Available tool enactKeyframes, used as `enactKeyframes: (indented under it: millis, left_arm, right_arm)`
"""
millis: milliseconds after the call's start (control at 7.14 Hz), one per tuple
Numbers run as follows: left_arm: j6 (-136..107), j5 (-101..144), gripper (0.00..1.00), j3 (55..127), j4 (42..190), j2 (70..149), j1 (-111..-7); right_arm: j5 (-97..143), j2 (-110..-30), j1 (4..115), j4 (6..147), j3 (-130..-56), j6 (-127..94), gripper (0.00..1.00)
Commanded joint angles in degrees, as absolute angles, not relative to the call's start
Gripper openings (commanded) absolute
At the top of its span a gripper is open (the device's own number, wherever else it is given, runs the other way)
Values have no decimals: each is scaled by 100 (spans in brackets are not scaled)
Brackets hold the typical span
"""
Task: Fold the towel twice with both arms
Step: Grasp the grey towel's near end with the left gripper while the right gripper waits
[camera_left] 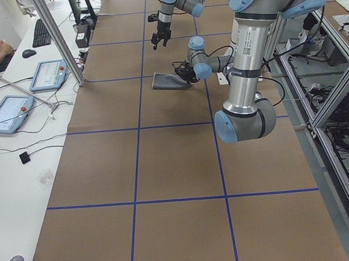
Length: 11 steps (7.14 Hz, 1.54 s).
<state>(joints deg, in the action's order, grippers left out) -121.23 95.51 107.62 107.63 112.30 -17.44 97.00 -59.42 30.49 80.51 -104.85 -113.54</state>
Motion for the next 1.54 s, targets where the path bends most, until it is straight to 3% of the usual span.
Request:
enactKeyframes:
  millis: [0,700,1260,1400]
  left_arm:
    - [-12111,9554,99,10836,10758,11259,-1758]
    - [-11708,9501,88,10881,10897,11154,-1802]
    - [-11959,9301,86,10724,13011,10442,-1907]
    - [-12145,9238,86,10270,13774,10468,-1890]
  right_arm:
    - [9729,-5941,3085,8051,-10503,-11355,100]
    - [9782,-5915,3120,8138,-10556,-11355,100]
    - [9773,-5906,3111,8139,-10556,-11355,100]
    - [9773,-5906,3111,8139,-10547,-11355,100]
